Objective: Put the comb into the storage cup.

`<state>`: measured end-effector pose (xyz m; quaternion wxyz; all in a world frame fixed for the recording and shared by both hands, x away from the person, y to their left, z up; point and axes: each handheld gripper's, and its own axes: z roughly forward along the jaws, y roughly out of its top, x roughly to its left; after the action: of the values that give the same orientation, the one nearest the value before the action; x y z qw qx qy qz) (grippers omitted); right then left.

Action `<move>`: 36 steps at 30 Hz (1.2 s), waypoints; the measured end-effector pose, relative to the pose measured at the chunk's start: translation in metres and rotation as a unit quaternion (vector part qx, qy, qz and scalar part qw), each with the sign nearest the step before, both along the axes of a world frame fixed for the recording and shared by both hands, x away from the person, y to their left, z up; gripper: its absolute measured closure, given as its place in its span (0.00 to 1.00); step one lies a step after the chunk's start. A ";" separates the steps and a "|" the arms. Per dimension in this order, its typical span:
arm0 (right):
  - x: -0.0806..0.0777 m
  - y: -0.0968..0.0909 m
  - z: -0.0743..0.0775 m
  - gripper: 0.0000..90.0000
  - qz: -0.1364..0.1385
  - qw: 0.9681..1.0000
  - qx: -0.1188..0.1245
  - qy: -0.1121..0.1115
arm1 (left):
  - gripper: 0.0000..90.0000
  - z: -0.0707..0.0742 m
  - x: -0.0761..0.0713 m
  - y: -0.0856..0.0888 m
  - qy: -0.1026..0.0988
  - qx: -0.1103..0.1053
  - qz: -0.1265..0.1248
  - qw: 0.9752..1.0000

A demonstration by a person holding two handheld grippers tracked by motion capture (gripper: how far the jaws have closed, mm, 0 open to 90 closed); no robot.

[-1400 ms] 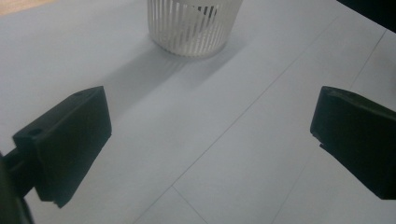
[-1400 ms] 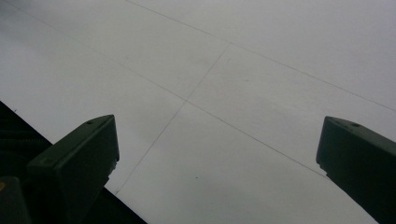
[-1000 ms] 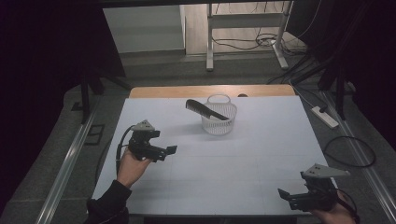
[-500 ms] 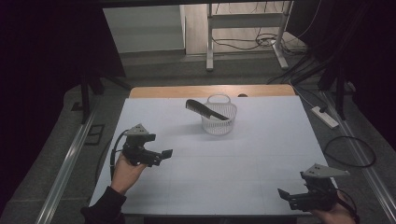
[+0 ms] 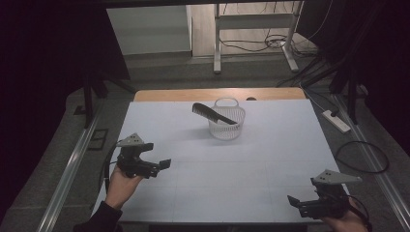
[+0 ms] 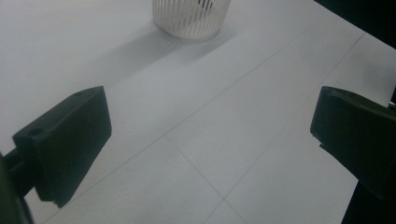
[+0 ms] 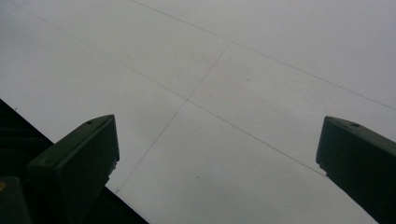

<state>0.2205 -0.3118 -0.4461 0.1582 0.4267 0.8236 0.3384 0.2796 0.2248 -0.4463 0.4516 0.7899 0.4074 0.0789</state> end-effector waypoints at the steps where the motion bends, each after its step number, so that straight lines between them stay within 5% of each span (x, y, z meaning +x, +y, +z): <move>1: 0.000 0.000 0.000 0.00 0.000 1.000 0.000 0.000 | 0.00 0.000 -0.001 0.001 0.000 0.000 0.000 1.000; 36: 0.000 0.000 0.000 0.00 -0.002 1.000 -0.001 0.000 | 0.00 -0.002 -0.038 0.023 0.000 -0.006 0.025 1.000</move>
<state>0.2206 -0.3117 -0.4461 0.1592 0.4279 0.8232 0.3375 0.2413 0.2478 -0.4486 0.4544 0.7767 0.4273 0.0877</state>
